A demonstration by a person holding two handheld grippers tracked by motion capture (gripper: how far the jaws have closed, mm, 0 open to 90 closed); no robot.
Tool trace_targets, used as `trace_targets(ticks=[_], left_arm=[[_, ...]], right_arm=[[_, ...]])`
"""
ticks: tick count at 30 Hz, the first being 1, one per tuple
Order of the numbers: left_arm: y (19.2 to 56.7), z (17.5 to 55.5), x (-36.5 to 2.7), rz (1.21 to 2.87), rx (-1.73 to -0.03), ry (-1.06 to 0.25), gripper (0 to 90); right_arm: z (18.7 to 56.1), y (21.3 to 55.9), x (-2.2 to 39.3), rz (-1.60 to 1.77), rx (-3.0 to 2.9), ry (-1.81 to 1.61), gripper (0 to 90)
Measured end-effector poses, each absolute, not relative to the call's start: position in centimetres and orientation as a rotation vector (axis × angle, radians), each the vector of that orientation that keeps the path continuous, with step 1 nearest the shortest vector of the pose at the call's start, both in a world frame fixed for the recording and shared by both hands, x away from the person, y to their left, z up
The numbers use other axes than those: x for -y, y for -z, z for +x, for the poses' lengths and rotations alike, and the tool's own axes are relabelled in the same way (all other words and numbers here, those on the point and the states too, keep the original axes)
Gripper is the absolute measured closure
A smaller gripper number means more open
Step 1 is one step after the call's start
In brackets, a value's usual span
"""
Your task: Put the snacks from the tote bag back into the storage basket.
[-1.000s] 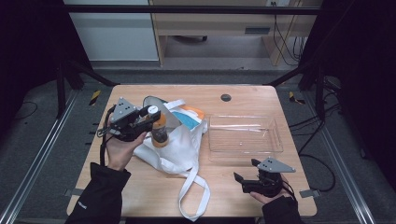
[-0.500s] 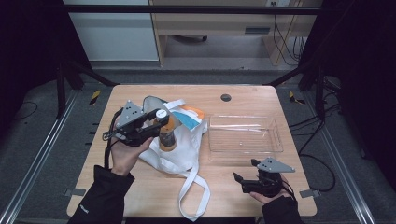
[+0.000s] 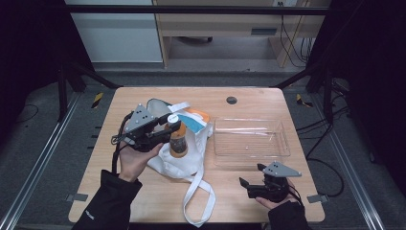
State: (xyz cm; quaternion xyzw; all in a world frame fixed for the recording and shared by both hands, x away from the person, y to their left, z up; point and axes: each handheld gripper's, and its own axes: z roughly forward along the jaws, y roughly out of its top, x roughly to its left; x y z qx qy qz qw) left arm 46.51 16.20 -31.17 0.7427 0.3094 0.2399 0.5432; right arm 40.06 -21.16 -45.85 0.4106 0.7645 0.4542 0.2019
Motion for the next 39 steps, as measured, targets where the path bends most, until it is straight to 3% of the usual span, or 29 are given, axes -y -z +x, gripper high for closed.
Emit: trace_targets(ticks=[23, 39], left_arm=[[27.6, 47.8, -10.3, 1.753, -0.615, -0.529, 58.6], [27.0, 49.0, -7.1, 1.766, -0.571, -0.508, 58.6]], right_arm=[[40.0, 45.8, 21.2, 1.143, -2.135, -1.275, 14.6], [40.0, 45.8, 21.1, 1.138, -2.142, -1.282, 14.5]])
